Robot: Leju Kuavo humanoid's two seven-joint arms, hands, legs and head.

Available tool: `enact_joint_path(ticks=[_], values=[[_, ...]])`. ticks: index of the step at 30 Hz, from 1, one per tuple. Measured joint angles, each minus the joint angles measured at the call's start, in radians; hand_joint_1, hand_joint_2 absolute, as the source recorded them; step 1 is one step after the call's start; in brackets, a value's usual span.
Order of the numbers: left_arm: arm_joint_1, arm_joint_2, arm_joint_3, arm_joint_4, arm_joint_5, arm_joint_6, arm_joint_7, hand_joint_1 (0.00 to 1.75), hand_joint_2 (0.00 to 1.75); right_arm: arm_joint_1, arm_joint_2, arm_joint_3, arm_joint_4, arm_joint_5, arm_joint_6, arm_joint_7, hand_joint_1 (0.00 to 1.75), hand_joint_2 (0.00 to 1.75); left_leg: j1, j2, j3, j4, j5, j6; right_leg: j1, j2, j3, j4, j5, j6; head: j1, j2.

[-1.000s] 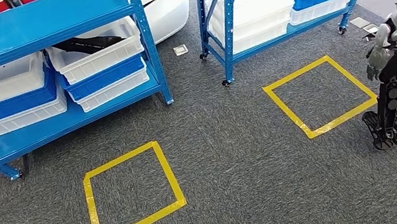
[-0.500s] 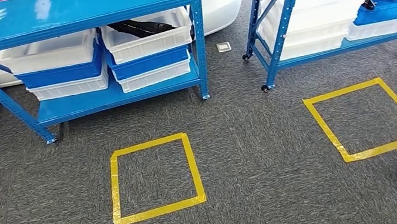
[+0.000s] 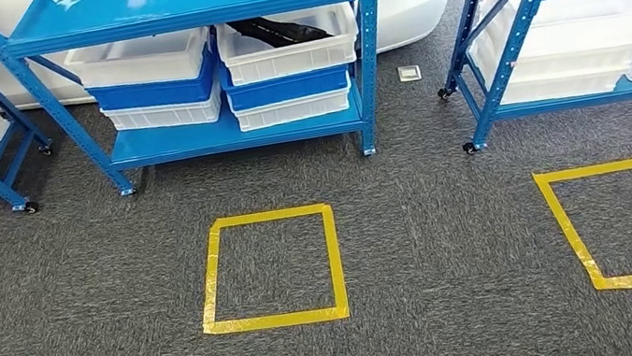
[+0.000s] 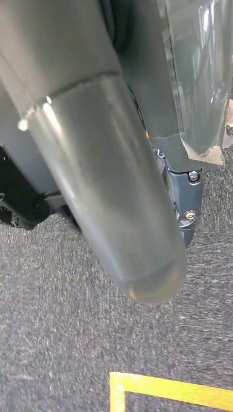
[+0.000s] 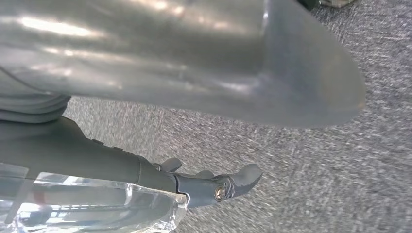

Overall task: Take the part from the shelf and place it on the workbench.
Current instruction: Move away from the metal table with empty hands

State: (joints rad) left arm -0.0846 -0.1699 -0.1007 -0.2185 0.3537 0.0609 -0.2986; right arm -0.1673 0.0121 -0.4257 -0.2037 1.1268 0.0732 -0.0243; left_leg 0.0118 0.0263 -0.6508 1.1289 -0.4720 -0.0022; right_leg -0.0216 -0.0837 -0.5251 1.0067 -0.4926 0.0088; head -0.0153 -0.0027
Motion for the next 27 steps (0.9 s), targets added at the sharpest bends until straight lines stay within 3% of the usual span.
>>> enact_joint_path(ticks=[1, 3, 5, 6, 8, 10, 11, 12, 13, 15, 16, 18, 20, 22, 24, 26, 27], values=[[-0.001, 0.0, 0.0, -0.001, 0.0, 0.0, 0.0, 0.0, 0.0, -0.001, 0.0, 0.0, 0.0, 0.0, 0.0, 0.0, 0.0, 0.0, -0.003, 0.017, 0.032, -0.06, 0.02, 0.005, 0.004, -0.01, 0.003, 0.0, -0.004, 0.005, 0.001, 0.0], [-0.002, 0.0, 0.0, -0.002, -0.001, -0.001, 0.0, 0.0, 0.0, -0.003, 0.0, 0.0, 0.0, 0.0, 0.0, 0.0, 0.0, 0.0, -0.012, 0.033, 0.054, -0.106, 0.025, 0.016, 0.01, -0.026, 0.009, -0.002, -0.009, 0.016, 0.003, 0.0], [-0.002, 0.0, 0.0, -0.002, -0.001, -0.001, 0.0, 0.0, 0.0, -0.006, 0.001, 0.0, 0.0, 0.0, 0.0, 0.0, 0.0, 0.0, -0.017, 0.011, 0.055, -0.111, 0.028, 0.029, 0.012, -0.043, 0.017, -0.008, -0.011, 0.027, 0.003, 0.0], [-0.002, 0.0, 0.0, -0.002, -0.001, -0.001, -0.001, 0.0, 0.0, -0.008, 0.001, 0.0, -0.001, 0.001, 0.0, 0.0, 0.0, 0.0, -0.016, 0.0, 0.06, -0.119, 0.031, 0.036, 0.011, -0.037, 0.02, -0.006, -0.015, 0.033, 0.003, 0.0], [-0.003, -0.001, 0.0, -0.002, -0.001, -0.001, -0.001, 0.0, 0.0, -0.009, 0.003, 0.0, -0.002, 0.001, 0.0, -0.001, 0.0, 0.0, -0.01, -0.021, 0.07, -0.134, 0.041, 0.049, 0.007, 0.012, -0.001, 0.05, -0.048, 0.035, 0.006, 0.0], [-0.004, -0.002, 0.0, -0.002, -0.001, -0.001, -0.001, 0.0, 0.0, -0.005, 0.002, -0.001, -0.002, 0.002, 0.0, -0.001, 0.0, 0.0, -0.008, -0.048, 0.07, -0.137, 0.045, 0.056, 0.003, 0.065, -0.069, 0.184, -0.099, 0.032, 0.01, 0.0], [-0.004, -0.003, 0.0, -0.002, -0.001, -0.001, -0.001, 0.0, 0.0, -0.001, 0.001, -0.002, -0.002, 0.002, 0.0, -0.001, 0.0, 0.0, -0.008, -0.065, 0.069, -0.137, 0.045, 0.056, 0.002, 0.074, -0.102, 0.241, -0.115, 0.034, 0.011, 0.0], [-0.002, -0.003, 0.001, -0.002, -0.002, 0.0, -0.001, 0.0, 0.0, 0.002, 0.0, -0.002, -0.002, 0.003, 0.0, -0.001, 0.0, 0.0, -0.009, -0.081, 0.069, -0.136, 0.045, 0.056, 0.002, 0.078, -0.119, 0.263, -0.113, 0.04, 0.011, 0.0], [-0.001, -0.003, 0.001, -0.002, -0.003, 0.001, -0.001, 0.0, 0.0, 0.004, -0.001, -0.003, -0.002, 0.004, 0.0, -0.001, 0.0, 0.0, -0.008, -0.096, 0.07, -0.135, 0.045, 0.056, 0.001, 0.081, -0.117, 0.246, -0.095, 0.049, 0.011, 0.0], [0.0, -0.003, 0.001, -0.002, -0.005, 0.002, 0.0, 0.0, 0.0, 0.004, -0.002, -0.004, -0.002, 0.004, 0.0, -0.003, 0.0, 0.0, -0.008, -0.123, 0.07, -0.132, 0.044, 0.053, -0.003, 0.101, -0.068, 0.12, -0.032, 0.065, 0.012, 0.0], [0.0, -0.003, 0.001, -0.002, -0.005, 0.002, 0.0, 0.0, 0.0, 0.003, -0.003, -0.005, -0.002, 0.002, 0.001, -0.005, 0.0, 0.0, -0.009, -0.134, 0.07, -0.129, 0.042, 0.05, -0.005, 0.114, -0.045, 0.059, -0.007, 0.066, 0.012, 0.0], [0.001, -0.003, 0.001, -0.002, -0.007, 0.002, 0.0, 0.0, 0.0, -0.001, -0.003, -0.008, -0.001, -0.003, 0.002, -0.011, 0.0, 0.0, -0.011, -0.148, 0.067, -0.125, 0.039, 0.038, -0.004, 0.131, -0.02, -0.007, 0.014, 0.052, 0.013, 0.0], [0.004, -0.002, 0.001, -0.002, -0.011, 0.002, 0.001, 0.0, 0.0, -0.005, -0.002, -0.013, -0.001, -0.005, 0.002, -0.014, 0.0, 0.0, -0.009, -0.153, 0.062, -0.126, 0.039, 0.025, -0.002, 0.123, -0.018, -0.009, 0.017, 0.031, 0.012, 0.0], [0.006, -0.001, 0.001, -0.002, -0.014, 0.002, 0.001, 0.0, 0.0, -0.006, 0.0, -0.016, -0.001, -0.006, 0.002, -0.018, 0.0, 0.0, -0.009, -0.118, 0.051, -0.101, 0.021, 0.015, -0.007, 0.114, -0.012, -0.012, 0.022, 0.015, 0.01, 0.0], [0.003, -0.001, 0.001, -0.002, -0.016, 0.002, 0.001, 0.0, 0.0, -0.002, -0.001, -0.019, -0.002, -0.006, 0.002, -0.02, 0.0, 0.0, -0.008, -0.063, 0.006, -0.003, -0.036, 0.006, -0.007, 0.101, -0.009, -0.014, 0.023, 0.003, 0.004, 0.0], [0.001, 0.0, 0.001, -0.002, -0.016, 0.002, 0.001, 0.0, 0.0, 0.002, -0.002, -0.023, -0.002, -0.006, 0.002, -0.02, 0.0, 0.0, -0.002, -0.039, -0.06, 0.127, -0.093, -0.002, -0.004, 0.086, -0.009, -0.014, 0.02, -0.002, 0.001, 0.0], [0.001, 0.0, 0.001, -0.002, -0.016, 0.001, 0.001, 0.0, 0.0, 0.004, -0.003, -0.025, -0.002, -0.006, 0.002, -0.02, 0.0, 0.0, 0.001, -0.036, -0.078, 0.16, -0.098, -0.005, -0.003, 0.08, -0.009, -0.014, 0.019, -0.002, 0.0, 0.0]])
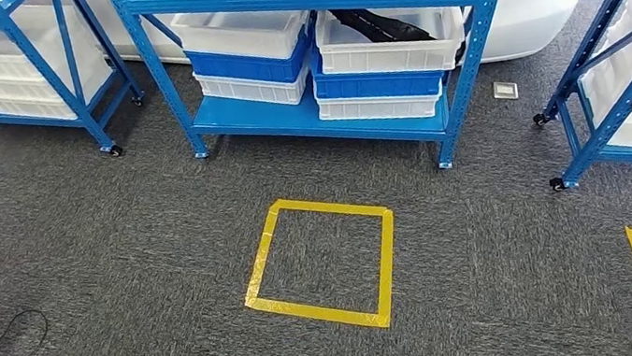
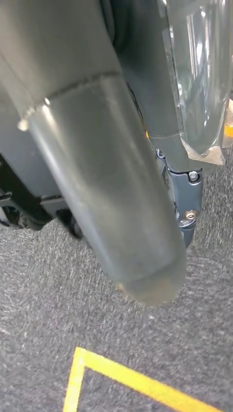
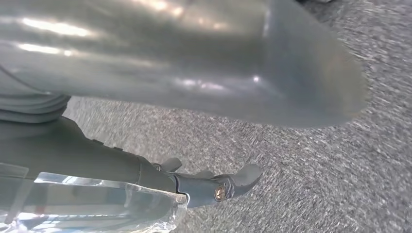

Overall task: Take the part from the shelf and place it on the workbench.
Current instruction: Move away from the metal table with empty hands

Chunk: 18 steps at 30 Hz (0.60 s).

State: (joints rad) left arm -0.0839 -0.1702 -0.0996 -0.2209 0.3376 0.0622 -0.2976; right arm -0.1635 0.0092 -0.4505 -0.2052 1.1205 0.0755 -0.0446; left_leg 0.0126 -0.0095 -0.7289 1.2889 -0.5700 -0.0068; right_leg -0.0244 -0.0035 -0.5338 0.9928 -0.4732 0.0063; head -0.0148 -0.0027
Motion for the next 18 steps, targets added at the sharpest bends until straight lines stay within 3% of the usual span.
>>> enact_joint_path(ticks=[1, 2, 4, 6, 9, 11, 14, 15, 16, 17, 18], values=[[0.0, 0.0, 0.0, 0.0, 0.0, -0.001, 0.0, 0.0, 0.0, 0.0, 0.0, -0.001, 0.0, 0.0, 0.0, 0.0, 0.0, 0.0, 0.003, 0.002, 0.001, -0.005, 0.014, -0.002, 0.0, -0.004, 0.001, 0.0, -0.001, 0.0, 0.0, 0.0], [0.001, 0.001, 0.0, 0.0, 0.0, -0.003, 0.0, 0.0, 0.0, 0.0, 0.0, -0.002, 0.0, 0.0, 0.0, 0.0, 0.0, 0.0, 0.005, 0.005, 0.024, -0.051, 0.045, -0.002, 0.0, -0.008, 0.002, 0.0, -0.002, 0.001, 0.0, 0.0], [-0.001, 0.002, 0.0, -0.001, -0.001, -0.011, -0.002, 0.0, 0.0, -0.001, 0.001, -0.004, 0.0, 0.001, 0.0, 0.0, 0.0, 0.0, 0.006, 0.014, 0.098, -0.192, 0.107, 0.002, 0.002, -0.011, 0.007, 0.001, -0.006, 0.006, 0.0, 0.0], [-0.004, 0.002, 0.0, -0.002, -0.002, -0.019, -0.006, 0.0, 0.0, -0.002, 0.001, -0.005, 0.0, 0.003, 0.0, 0.0, 0.0, 0.0, 0.001, 0.019, 0.139, -0.27, 0.128, 0.011, 0.008, -0.014, 0.009, 0.0, -0.011, 0.016, 0.001, 0.0], [-0.004, 0.001, 0.001, -0.003, -0.003, -0.023, -0.008, 0.0, 0.0, -0.004, 0.001, -0.006, 0.0, 0.004, 0.0, 0.0, 0.0, 0.0, -0.007, 0.012, 0.143, -0.282, 0.127, 0.032, 0.009, -0.017, 0.01, -0.002, -0.015, 0.034, 0.002, 0.0], [-0.006, 0.0, 0.002, -0.004, -0.003, -0.024, -0.009, 0.0, 0.0, -0.005, 0.002, -0.007, 0.0, 0.004, 0.0, 0.0, 0.0, 0.0, -0.004, 0.008, 0.151, -0.294, 0.133, 0.047, 0.007, -0.014, -0.007, 0.038, -0.037, 0.04, 0.004, 0.0], [-0.007, -0.003, 0.002, -0.006, -0.003, -0.024, -0.009, 0.0, 0.0, -0.003, 0.003, -0.007, 0.0, 0.004, 0.0, 0.0, 0.0, 0.0, -0.004, 0.003, 0.154, -0.298, 0.134, 0.057, 0.005, -0.005, -0.106, 0.227, -0.113, 0.037, 0.008, 0.0], [-0.007, -0.003, 0.003, -0.006, -0.003, -0.024, -0.009, 0.0, 0.0, -0.002, 0.003, -0.008, 0.0, 0.004, 0.0, 0.0, 0.0, 0.0, -0.005, 0.0, 0.154, -0.297, 0.133, 0.058, 0.005, -0.003, -0.134, 0.274, -0.124, 0.04, 0.008, 0.0], [-0.006, -0.003, 0.003, -0.006, -0.003, -0.024, -0.009, 0.0, 0.0, -0.001, 0.002, -0.008, 0.0, 0.004, 0.0, 0.0, 0.0, 0.0, -0.005, -0.003, 0.155, -0.297, 0.132, 0.057, 0.004, -0.002, -0.143, 0.284, -0.118, 0.047, 0.008, 0.0], [-0.006, -0.003, 0.004, -0.006, -0.003, -0.024, -0.009, 0.0, 0.0, -0.001, 0.002, -0.008, 0.0, 0.004, 0.0, 0.0, 0.0, 0.0, -0.004, -0.006, 0.157, -0.296, 0.13, 0.055, 0.003, -0.001, -0.131, 0.25, -0.094, 0.057, 0.009, 0.0], [-0.005, -0.003, 0.004, -0.006, -0.003, -0.024, -0.009, 0.0, 0.0, -0.001, 0.002, -0.008, 0.0, 0.004, 0.0, 0.0, 0.0, 0.0, -0.003, -0.009, 0.16, -0.295, 0.128, 0.052, 0.001, -0.001, -0.101, 0.181, -0.061, 0.066, 0.009, 0.0]])
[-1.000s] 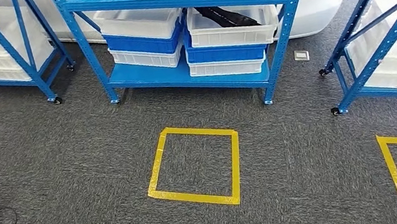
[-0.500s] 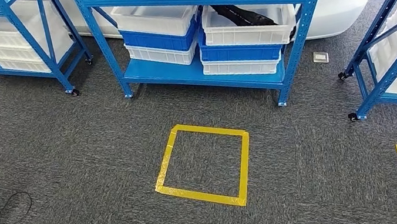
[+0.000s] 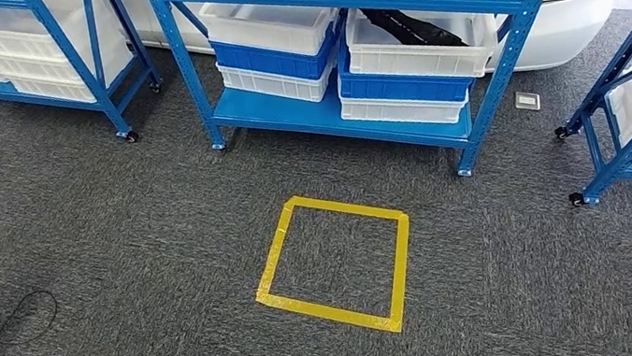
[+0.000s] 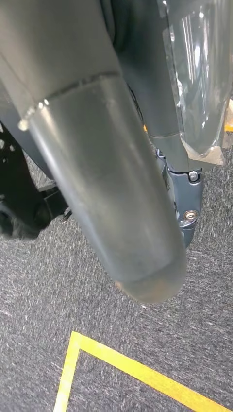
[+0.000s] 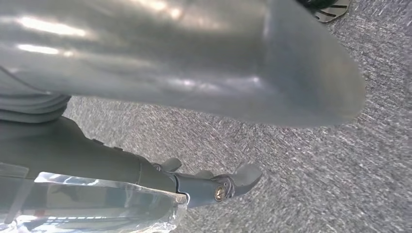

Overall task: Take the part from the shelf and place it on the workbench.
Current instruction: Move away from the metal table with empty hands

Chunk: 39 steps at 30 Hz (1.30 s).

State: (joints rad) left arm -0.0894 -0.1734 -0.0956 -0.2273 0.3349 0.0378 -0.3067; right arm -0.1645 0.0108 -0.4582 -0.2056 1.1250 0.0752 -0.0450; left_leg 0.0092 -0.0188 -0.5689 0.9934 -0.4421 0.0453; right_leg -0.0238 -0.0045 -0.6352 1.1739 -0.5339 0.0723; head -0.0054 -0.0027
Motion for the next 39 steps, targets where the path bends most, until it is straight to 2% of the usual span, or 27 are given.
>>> enact_joint_path(ticks=[1, 2, 3, 5, 7, 9, 11, 12, 13, 14, 16, 17, 19, 22, 24, 26, 27, 28, 29, 30, 31, 32, 33, 34, 36, 38, 39], values=[[0.0, 0.0, 0.0, 0.0, 0.0, 0.0, 0.0, 0.0, 0.0, -0.001, 0.0, 0.0, 0.0, 0.0, 0.0, 0.0, 0.0, 0.0, -0.001, -0.002, 0.002, 0.002, -0.003, -0.005, -0.003, 0.0, 0.031, -0.073, 0.031, 0.005, 0.001, 0.0], [0.0, 0.0, 0.001, 0.0, 0.0, -0.001, 0.0, 0.0, 0.0, -0.002, 0.0, 0.0, 0.0, 0.0, 0.0, 0.0, 0.0, 0.0, -0.003, -0.004, 0.004, 0.004, -0.007, -0.011, -0.003, 0.001, 0.059, -0.132, 0.054, 0.005, 0.001, 0.0], [0.0, 0.0, 0.001, 0.0, 0.0, -0.001, 0.0, 0.0, 0.0, -0.002, 0.0, 0.0, 0.0, 0.0, 0.0, 0.0, 0.0, 0.0, -0.005, -0.005, 0.005, 0.006, -0.011, -0.016, -0.003, 0.002, 0.074, -0.166, 0.066, -0.001, 0.001, 0.0], [0.0, 0.001, 0.002, 0.0, 0.0, -0.002, 0.0, 0.0, 0.0, -0.003, 0.001, 0.0, 0.0, 0.0, 0.0, 0.0, 0.0, 0.0, -0.006, -0.006, 0.006, 0.007, -0.015, -0.025, 0.002, 0.002, 0.08, -0.175, 0.068, -0.022, 0.0, 0.0], [0.0, 0.001, 0.002, -0.001, 0.0, -0.002, 0.0, 0.0, 0.0, -0.003, 0.001, 0.0, 0.0, 0.0, 0.0, 0.0, 0.0, 0.0, -0.001, -0.002, 0.003, 0.018, -0.026, -0.034, -0.002, 0.002, 0.083, -0.176, 0.068, -0.039, 0.0, 0.0], [0.0, 0.002, 0.002, -0.001, 0.0, -0.002, 0.0, 0.0, 0.0, -0.004, 0.002, 0.0, 0.0, 0.0, 0.0, 0.0, 0.0, 0.0, 0.002, 0.006, -0.031, 0.097, -0.07, -0.043, -0.006, 0.001, 0.089, -0.178, 0.067, -0.053, -0.001, 0.0], [0.001, 0.002, 0.002, -0.001, 0.0, -0.002, 0.0, 0.0, 0.0, -0.003, 0.001, 0.0, 0.0, 0.0, 0.0, 0.0, 0.0, 0.0, 0.002, 0.011, -0.103, 0.237, -0.129, -0.049, -0.002, -0.001, 0.093, -0.178, 0.063, -0.063, -0.002, 0.0], [0.001, 0.003, 0.002, -0.001, 0.0, -0.002, 0.0, 0.0, 0.0, -0.003, 0.001, 0.0, 0.0, 0.0, 0.0, 0.0, 0.0, 0.0, 0.002, 0.011, -0.133, 0.288, -0.141, -0.05, 0.0, -0.001, 0.095, -0.178, 0.061, -0.065, -0.002, 0.0], [0.002, 0.003, 0.003, -0.001, 0.0, -0.002, 0.0, 0.0, 0.0, -0.003, 0.001, 0.0, 0.0, 0.0, 0.0, 0.0, 0.0, 0.0, 0.002, 0.011, -0.149, 0.305, -0.135, -0.049, 0.001, -0.001, 0.098, -0.178, 0.058, -0.067, -0.002, 0.0], [0.002, 0.004, 0.003, -0.001, 0.0, -0.002, 0.0, 0.0, 0.0, -0.003, 0.002, 0.0, 0.0, 0.0, 0.0, 0.0, 0.0, 0.0, 0.002, 0.011, -0.142, 0.28, -0.107, -0.046, 0.002, -0.001, 0.102, -0.178, 0.056, -0.068, -0.002, 0.0], [0.002, 0.004, 0.003, -0.001, 0.0, -0.002, 0.0, 0.0, 0.0, -0.003, 0.003, 0.0, 0.0, 0.0, 0.0, 0.0, 0.0, 0.0, 0.001, 0.015, -0.084, 0.147, -0.032, -0.035, 0.004, 0.001, 0.112, -0.178, 0.048, -0.065, -0.002, 0.0], [0.001, 0.004, 0.003, -0.001, 0.0, -0.002, 0.0, 0.0, 0.0, -0.003, 0.004, 0.0, 0.0, 0.001, 0.0, 0.0, 0.0, 0.0, -0.002, 0.017, -0.055, 0.084, -0.008, -0.03, 0.007, 0.001, 0.115, -0.177, 0.044, -0.061, -0.001, 0.0], [0.001, 0.004, 0.003, -0.001, -0.002, -0.002, -0.001, 0.0, 0.0, -0.004, 0.005, 0.0, 0.0, 0.003, 0.0, 0.0, 0.0, 0.0, -0.008, 0.02, -0.028, 0.021, 0.001, -0.019, 0.012, 0.001, 0.119, -0.177, 0.04, -0.05, -0.001, 0.0], [0.003, 0.004, 0.004, -0.001, -0.007, -0.004, -0.002, 0.0, 0.0, -0.004, 0.005, -0.001, 0.0, 0.005, 0.0, 0.0, 0.0, 0.0, -0.009, 0.014, -0.016, 0.005, -0.003, 0.004, 0.014, 0.0, 0.124, -0.16, 0.041, -0.032, -0.002, 0.0], [0.001, 0.003, 0.005, -0.001, -0.011, -0.006, -0.003, 0.0, 0.0, -0.006, 0.006, -0.001, 0.0, 0.005, 0.0, 0.0, 0.0, 0.0, -0.006, 0.012, 0.0, 0.0, -0.001, 0.015, 0.011, 0.001, 0.092, -0.096, 0.008, -0.032, 0.001, 0.0], [0.001, 0.002, 0.005, -0.001, -0.013, -0.008, -0.003, 0.0, 0.0, -0.006, 0.006, -0.003, 0.0, 0.005, 0.0, 0.0, 0.0, 0.0, -0.006, 0.011, 0.003, -0.001, -0.004, 0.018, 0.008, 0.002, 0.02, 0.031, -0.044, -0.037, 0.003, 0.0], [0.001, 0.002, 0.005, -0.001, -0.015, -0.008, -0.003, 0.0, 0.0, -0.003, 0.005, -0.004, 0.0, 0.006, 0.0, 0.0, 0.0, 0.0, -0.006, 0.01, 0.004, -0.001, -0.006, 0.018, 0.007, 0.002, -0.018, 0.088, -0.062, -0.035, 0.004, 0.0], [0.002, 0.002, 0.005, -0.001, -0.016, -0.009, -0.003, 0.0, 0.0, 0.0, 0.004, -0.006, 0.0, 0.006, 0.0, 0.0, 0.0, 0.0, -0.006, 0.008, 0.007, 0.0, -0.009, 0.017, 0.006, 0.002, -0.041, 0.114, -0.065, -0.03, 0.004, 0.0], [0.003, 0.002, 0.006, -0.001, -0.018, -0.009, -0.003, 0.0, 0.0, 0.002, 0.004, -0.008, 0.0, 0.006, 0.0, 0.0, 0.0, 0.0, -0.006, 0.006, 0.011, 0.0, -0.013, 0.015, 0.005, 0.002, -0.045, 0.103, -0.051, -0.019, 0.005, 0.0], [0.003, 0.002, 0.006, -0.001, -0.019, -0.01, -0.003, 0.0, 0.0, 0.004, 0.003, -0.01, 0.001, 0.006, 0.0, 0.0, 0.0, 0.0, -0.005, 0.004, 0.018, 0.0, -0.018, 0.011, 0.002, 0.002, -0.03, 0.052, -0.019, -0.006, 0.005, 0.0], [0.003, 0.001, 0.006, -0.001, -0.019, -0.01, -0.003, 0.0, 0.0, 0.004, 0.003, -0.012, 0.001, 0.006, 0.0, 0.0, 0.0, 0.0, -0.004, 0.003, 0.025, 0.001, -0.024, 0.007, -0.002, 0.002, -0.003, -0.022, 0.022, 0.006, 0.006, 0.0], [0.003, 0.001, 0.007, -0.001, -0.02, -0.011, -0.003, 0.0, 0.0, 0.004, 0.003, -0.013, 0.001, 0.006, 0.0, 0.0, 0.0, 0.0, -0.005, 0.003, 0.032, 0.002, -0.03, 0.001, -0.002, 0.002, 0.021, -0.091, 0.049, 0.008, 0.006, 0.0], [0.003, 0.001, 0.007, -0.001, -0.02, -0.011, -0.003, 0.0, 0.0, 0.004, 0.003, -0.014, 0.001, 0.006, 0.0, 0.0, 0.0, 0.0, -0.006, 0.002, 0.036, 0.003, -0.036, -0.006, -0.001, 0.001, 0.039, -0.141, 0.065, 0.0, 0.007, 0.0], [0.002, 0.001, 0.007, -0.001, -0.021, -0.011, -0.003, 0.0, 0.0, 0.004, 0.003, -0.015, 0.001, 0.006, 0.0, 0.0, 0.0, 0.0, -0.008, 0.002, 0.038, 0.005, -0.041, -0.012, 0.001, 0.001, 0.048, -0.166, 0.072, -0.012, 0.006, 0.0], [0.002, 0.002, 0.008, -0.001, -0.023, -0.012, -0.003, 0.0, 0.0, 0.006, 0.003, -0.016, 0.002, 0.006, 0.0, 0.0, 0.0, 0.0, -0.009, 0.002, 0.04, 0.01, -0.047, -0.023, 0.003, 0.001, 0.055, -0.169, 0.072, -0.039, 0.005, 0.0], [0.001, 0.002, 0.008, -0.001, -0.026, -0.013, -0.003, 0.0, 0.0, 0.007, 0.003, -0.018, 0.001, 0.005, 0.0, -0.001, 0.0, 0.0, -0.004, 0.006, 0.034, 0.04, -0.059, -0.031, 0.0, 0.003, 0.07, -0.171, 0.074, -0.053, 0.004, 0.0], [-0.001, 0.002, 0.008, -0.002, -0.028, -0.014, -0.003, 0.0, 0.0, 0.006, 0.003, -0.019, 0.001, 0.004, 0.0, -0.001, 0.0, 0.0, -0.002, 0.008, 0.014, 0.079, -0.073, -0.036, -0.001, 0.003, 0.078, -0.171, 0.07, -0.059, 0.004, 0.0]])
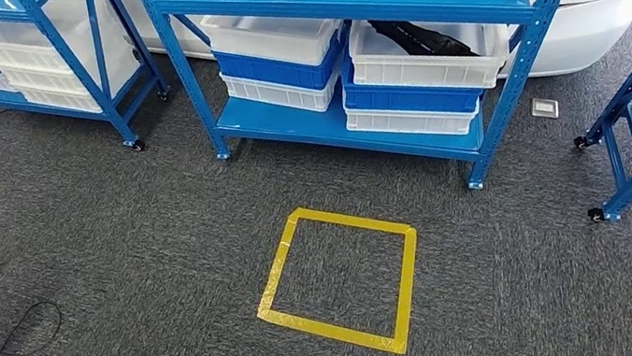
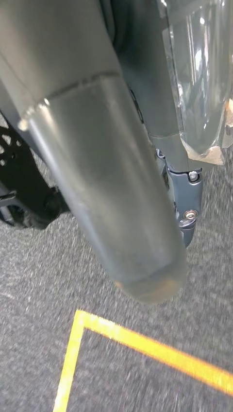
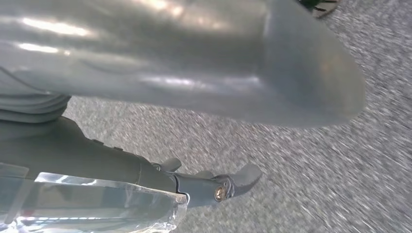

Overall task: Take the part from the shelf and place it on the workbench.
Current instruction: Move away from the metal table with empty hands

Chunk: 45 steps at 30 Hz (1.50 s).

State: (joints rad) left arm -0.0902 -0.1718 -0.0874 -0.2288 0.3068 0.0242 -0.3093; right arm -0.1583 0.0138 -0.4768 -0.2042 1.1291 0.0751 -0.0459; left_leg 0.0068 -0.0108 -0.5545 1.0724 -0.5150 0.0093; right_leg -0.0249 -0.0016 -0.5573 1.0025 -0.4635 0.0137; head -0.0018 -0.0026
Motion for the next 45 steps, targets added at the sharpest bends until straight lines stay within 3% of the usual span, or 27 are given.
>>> enact_joint_path(ticks=[3, 4, 5, 6, 8, 9, 11, 14, 16, 18, 19, 20, 21, 22, 23, 24, 26, 28, 30, 33, 35, 36, 37, 39, 40, 43, 45], values=[[0.001, 0.0, 0.0, 0.0, -0.003, -0.001, 0.0, 0.0, 0.0, -0.002, -0.002, -0.004, 0.0, -0.003, 0.0, -0.001, 0.0, 0.0, 0.003, 0.004, -0.119, 0.187, -0.066, -0.011, 0.004, 0.0, 0.015, 0.0, -0.015, -0.015, -0.001, 0.0], [0.002, 0.0, 0.0, 0.0, -0.004, -0.001, 0.001, 0.0, 0.0, -0.001, -0.002, -0.005, 0.0, -0.003, 0.0, -0.001, 0.0, 0.0, 0.003, 0.004, -0.151, 0.22, -0.076, -0.011, 0.006, 0.0, 0.022, 0.0, -0.022, -0.017, -0.002, 0.0], [0.003, 0.001, 0.0, 0.0, -0.006, -0.001, 0.001, 0.0, 0.0, 0.001, -0.002, -0.006, 0.0, -0.004, 0.0, -0.001, 0.0, 0.0, 0.003, 0.004, -0.165, 0.218, -0.067, -0.008, 0.008, 0.001, 0.031, -0.001, -0.029, -0.017, -0.002, 0.0], [0.003, 0.001, 0.0, 0.0, -0.007, -0.002, 0.002, 0.0, 0.0, 0.002, -0.002, -0.006, 0.0, -0.004, 0.0, -0.001, 0.0, 0.0, 0.002, 0.004, -0.161, 0.181, -0.038, -0.002, 0.01, 0.002, 0.042, -0.001, -0.037, -0.016, -0.002, 0.0], [0.003, 0.002, 0.0, 0.0, -0.01, -0.003, 0.002, 0.0, 0.0, 0.003, -0.001, -0.006, 0.0, -0.005, 0.0, -0.001, 0.0, 0.0, -0.004, 0.005, -0.121, 0.053, 0.05, 0.016, 0.014, 0.003, 0.064, -0.002, -0.053, -0.014, -0.001, 0.0], [0.003, 0.002, 0.0, 0.0, -0.011, -0.003, 0.003, 0.0, 0.0, 0.003, 0.0, -0.006, 0.0, -0.005, 0.0, -0.002, 0.0, 0.0, -0.009, 0.005, -0.103, 0.002, 0.071, 0.025, 0.016, 0.004, 0.07, -0.003, -0.062, -0.01, -0.001, 0.0], [0.003, 0.002, 0.0, 0.0, -0.012, -0.004, 0.004, 0.0, 0.0, 0.001, 0.001, -0.007, 0.0, -0.005, 0.0, -0.002, 0.0, 0.0, -0.016, 0.002, -0.087, -0.043, 0.075, 0.037, 0.02, 0.005, 0.081, -0.004, -0.072, 0.003, -0.001, 0.0], [0.003, 0.001, 0.0, 0.0, -0.013, -0.004, 0.006, 0.0, 0.0, 0.0, 0.0, -0.01, 0.0, -0.005, 0.0, -0.002, 0.0, 0.0, -0.014, -0.002, -0.052, -0.063, 0.075, 0.051, 0.025, 0.004, 0.097, 0.022, -0.075, 0.024, -0.001, 0.0], [0.002, -0.001, 0.0, 0.0, -0.013, -0.005, 0.007, 0.0, 0.0, -0.002, -0.001, -0.011, 0.0, -0.005, 0.0, -0.002, 0.0, 0.0, -0.012, -0.001, -0.025, -0.068, 0.073, 0.059, 0.022, 0.004, 0.055, 0.103, -0.102, 0.023, -0.001, 0.0], [0.002, -0.002, 0.0, 0.0, -0.013, -0.006, 0.008, 0.0, 0.0, -0.002, -0.003, -0.012, 0.0, -0.005, 0.0, -0.003, 0.0, 0.0, -0.013, -0.002, -0.014, -0.067, 0.06, 0.062, 0.021, 0.004, -0.029, 0.223, -0.148, 0.017, 0.001, 0.0], [0.003, -0.002, 0.0, 0.0, -0.013, -0.006, 0.008, 0.0, 0.0, 0.0, -0.004, -0.013, 0.0, -0.005, 0.0, -0.003, 0.0, 0.0, -0.013, -0.004, -0.007, -0.067, 0.052, 0.061, 0.02, 0.004, -0.067, 0.259, -0.167, 0.019, 0.001, 0.0], [0.004, -0.002, 0.0, 0.0, -0.013, -0.006, 0.008, 0.0, 0.0, 0.003, -0.006, -0.014, 0.0, -0.005, 0.0, -0.003, 0.0, 0.0, -0.013, -0.007, 0.002, -0.067, 0.043, 0.06, 0.02, 0.004, -0.087, 0.262, -0.172, 0.026, 0.001, 0.0], [0.006, -0.002, 0.0, 0.0, -0.014, -0.006, 0.008, 0.0, 0.0, 0.005, -0.006, -0.016, 0.0, -0.005, 0.0, -0.003, 0.0, 0.0, -0.013, -0.008, 0.013, -0.067, 0.034, 0.059, 0.018, 0.004, -0.091, 0.231, -0.157, 0.036, 0.001, 0.0], [0.006, -0.002, 0.0, 0.0, -0.014, -0.006, 0.008, 0.0, 0.0, 0.006, -0.007, -0.017, 0.0, -0.005, 0.0, -0.003, 0.0, 0.0, -0.013, -0.01, 0.027, -0.067, 0.023, 0.057, 0.016, 0.003, -0.081, 0.172, -0.123, 0.046, 0.001, 0.0], [0.007, -0.002, 0.0, 0.0, -0.014, -0.006, 0.008, 0.0, 0.0, 0.007, -0.007, -0.019, 0.0, -0.005, 0.0, -0.003, 0.0, 0.0, -0.013, -0.01, 0.039, -0.067, 0.013, 0.054, 0.015, 0.002, -0.066, 0.111, -0.072, 0.055, 0.001, 0.0], [0.007, -0.003, 0.0, 0.0, -0.014, -0.006, 0.009, 0.0, 0.0, 0.008, -0.007, -0.02, 0.0, -0.005, 0.0, -0.003, 0.0, 0.0, -0.014, -0.011, 0.05, -0.067, 0.002, 0.05, 0.016, 0.0, -0.054, 0.06, -0.033, 0.055, 0.001, 0.0], [0.006, -0.003, 0.0, 0.001, -0.014, -0.006, 0.009, 0.0, 0.0, 0.008, -0.008, -0.021, 0.001, -0.005, 0.0, -0.003, 0.0, 0.0, -0.015, -0.01, 0.061, -0.066, -0.014, 0.038, 0.021, -0.001, -0.039, 0.018, 0.01, 0.034, -0.001, 0.0], [0.005, -0.003, 0.0, 0.001, -0.015, -0.005, 0.009, 0.0, 0.0, 0.008, -0.009, -0.022, 0.001, -0.004, 0.0, -0.003, 0.0, 0.0, -0.014, -0.009, 0.063, -0.057, -0.018, 0.028, 0.022, 0.002, -0.026, 0.011, 0.005, 0.007, -0.002, 0.0], [0.003, -0.004, 0.0, 0.001, -0.015, -0.005, 0.009, 0.0, 0.0, 0.006, -0.009, -0.022, 0.001, -0.004, 0.0, -0.004, 0.0, 0.0, -0.013, -0.006, 0.039, -0.001, -0.019, 0.02, 0.015, 0.003, -0.004, 0.005, -0.003, -0.01, -0.003, 0.0], [0.003, -0.005, 0.0, 0.001, -0.015, -0.003, 0.009, 0.0, 0.0, 0.004, -0.01, -0.022, 0.001, -0.004, 0.0, -0.004, 0.0, 0.0, -0.005, 0.001, -0.076, 0.175, -0.068, 0.002, 0.012, 0.003, 0.023, 0.001, -0.024, -0.026, -0.005, 0.0], [0.006, -0.004, 0.0, 0.001, -0.015, -0.002, 0.009, 0.0, 0.0, 0.005, -0.01, -0.023, 0.001, -0.003, 0.0, -0.004, 0.0, 0.0, -0.001, 0.004, -0.144, 0.232, -0.095, -0.005, 0.012, 0.004, 0.042, 0.001, -0.041, -0.026, -0.005, 0.0], [0.006, -0.003, 0.0, 0.001, -0.015, -0.001, 0.009, 0.0, 0.0, 0.005, -0.01, -0.023, 0.001, -0.002, 0.0, -0.004, 0.0, 0.0, 0.0, 0.004, -0.154, 0.212, -0.079, -0.005, 0.012, 0.004, 0.055, 0.001, -0.051, -0.024, -0.005, 0.0], [0.006, -0.002, 0.0, 0.001, -0.015, -0.001, 0.009, 0.0, 0.0, 0.005, -0.009, -0.023, 0.001, -0.002, 0.0, -0.004, 0.0, 0.0, 0.001, 0.005, -0.149, 0.162, -0.042, -0.003, 0.012, 0.005, 0.069, 0.001, -0.062, -0.022, -0.005, 0.0], [0.007, -0.001, 0.0, 0.001, -0.015, -0.001, 0.009, 0.0, 0.0, 0.004, -0.007, -0.023, 0.001, -0.001, 0.0, -0.004, 0.0, 0.0, -0.001, 0.01, -0.119, 0.036, 0.051, 0.007, 0.014, 0.006, 0.092, -0.001, -0.084, -0.014, -0.004, 0.0], [0.006, -0.001, 0.0, 0.001, -0.015, -0.001, 0.009, 0.0, 0.0, 0.002, -0.006, -0.023, 0.001, -0.001, 0.0, -0.004, 0.0, 0.0, -0.004, 0.011, -0.107, -0.004, 0.074, 0.013, 0.015, 0.006, 0.098, -0.004, -0.095, -0.008, -0.004, 0.0], [0.007, -0.001, 0.0, 0.001, -0.015, -0.001, 0.009, 0.0, 0.0, -0.002, -0.006, -0.023, 0.0, 0.0, 0.0, -0.004, 0.0, 0.0, -0.011, 0.007, -0.085, -0.04, 0.072, 0.037, 0.022, 0.005, 0.126, -0.009, -0.099, 0.017, -0.005, 0.0], [0.008, -0.002, 0.001, 0.001, -0.015, -0.001, 0.009, 0.0, 0.0, -0.003, -0.006, -0.023, 0.0, 0.0, 0.0, -0.005, 0.0, 0.0, -0.01, 0.004, -0.054, -0.051, 0.069, 0.052, 0.021, 0.004, 0.127, 0.021, -0.103, 0.026, -0.002, 0.0]])
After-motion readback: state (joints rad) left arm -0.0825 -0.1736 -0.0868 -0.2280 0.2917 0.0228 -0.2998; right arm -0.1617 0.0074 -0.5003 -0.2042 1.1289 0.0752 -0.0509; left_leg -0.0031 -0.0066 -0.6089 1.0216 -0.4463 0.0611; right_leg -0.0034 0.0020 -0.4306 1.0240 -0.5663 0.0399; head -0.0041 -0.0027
